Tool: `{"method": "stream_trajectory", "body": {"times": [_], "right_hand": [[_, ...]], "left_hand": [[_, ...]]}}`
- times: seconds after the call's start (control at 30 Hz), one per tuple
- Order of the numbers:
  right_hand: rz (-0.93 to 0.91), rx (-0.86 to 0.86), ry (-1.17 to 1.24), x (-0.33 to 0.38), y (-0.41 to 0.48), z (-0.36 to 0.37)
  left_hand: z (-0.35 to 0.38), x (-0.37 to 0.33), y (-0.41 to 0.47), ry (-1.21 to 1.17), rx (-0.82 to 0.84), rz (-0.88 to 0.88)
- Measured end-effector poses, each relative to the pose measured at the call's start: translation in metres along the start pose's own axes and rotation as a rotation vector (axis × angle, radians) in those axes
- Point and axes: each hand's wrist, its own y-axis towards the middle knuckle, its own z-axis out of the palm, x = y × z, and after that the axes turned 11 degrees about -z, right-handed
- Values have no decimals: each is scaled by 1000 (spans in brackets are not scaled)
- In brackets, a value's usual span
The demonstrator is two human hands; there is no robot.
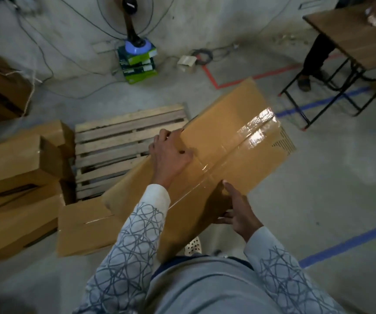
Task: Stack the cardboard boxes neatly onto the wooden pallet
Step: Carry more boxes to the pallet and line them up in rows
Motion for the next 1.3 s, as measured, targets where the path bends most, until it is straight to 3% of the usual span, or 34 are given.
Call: {"method": "stream_trajectory", "body": {"times": [0.13, 0.3, 0.43, 0.57, 0.73, 0.93, 1.3], "right_hand": [[5, 128, -59, -4, 0, -1], [-62, 134, -147, 13, -1, -6], [-171, 81, -188, 29, 13, 3], [-337, -76, -209, 50, 41, 16], [-641, -222, -577, 93, 33, 53], [-1066, -91, -977, 108, 23, 142], [-1220, 113, -1171, 63, 68, 377]], "left_hand": [[-5, 1, -15, 48, -89, -45], [-17, -1, -33, -84, -52, -184], [-23, 9, -48, -319, -60, -364], [-18, 23, -76, -638, -85, -503], [-5, 44, -113, -1014, -156, -809], [-14, 77, -139, -1200, -163, -955], [-95, 240, -46, -1363, -93, -1022]]}}
